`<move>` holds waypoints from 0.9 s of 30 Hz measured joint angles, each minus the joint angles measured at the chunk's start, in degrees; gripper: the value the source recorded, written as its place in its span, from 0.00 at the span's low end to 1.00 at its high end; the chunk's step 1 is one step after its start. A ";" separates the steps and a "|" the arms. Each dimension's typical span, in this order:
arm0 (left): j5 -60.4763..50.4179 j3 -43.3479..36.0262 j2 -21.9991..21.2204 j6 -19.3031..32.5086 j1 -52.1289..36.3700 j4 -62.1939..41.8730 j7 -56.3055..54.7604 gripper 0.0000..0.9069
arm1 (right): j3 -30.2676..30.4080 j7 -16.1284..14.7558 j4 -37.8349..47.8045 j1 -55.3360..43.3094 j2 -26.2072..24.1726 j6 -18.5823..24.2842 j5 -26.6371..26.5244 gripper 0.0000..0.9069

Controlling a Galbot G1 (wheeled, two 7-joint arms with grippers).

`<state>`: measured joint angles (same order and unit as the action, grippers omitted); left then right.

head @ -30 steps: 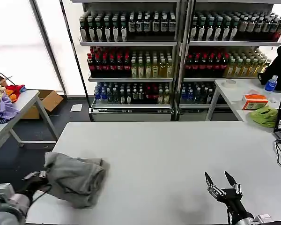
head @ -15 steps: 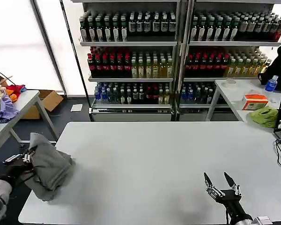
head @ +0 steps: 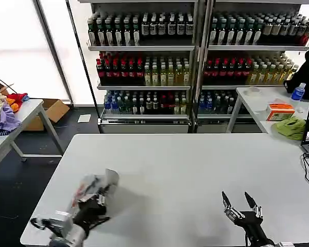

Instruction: Fold and organize the clothes.

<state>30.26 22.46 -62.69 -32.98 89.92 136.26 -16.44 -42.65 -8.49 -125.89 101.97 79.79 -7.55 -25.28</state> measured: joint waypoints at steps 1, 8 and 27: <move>-0.52 -2.50 -1.05 -0.01 -1.14 -0.91 -0.45 1.00 | 0.25 0.13 -0.20 0.17 0.06 -0.34 0.28 1.00; -1.52 -14.51 -6.72 -0.07 -8.47 -6.73 -2.13 1.00 | 2.74 1.50 -1.79 0.57 -0.42 -4.28 1.15 1.00; 0.90 -2.12 -4.16 0.31 -12.93 -6.73 2.09 1.00 | 27.10 9.10 3.00 -13.22 -5.53 -18.67 -6.07 1.00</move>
<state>31.17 20.33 -66.84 -32.67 76.99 129.52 -14.36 -15.56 0.61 -122.90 88.75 74.26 -26.22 -31.35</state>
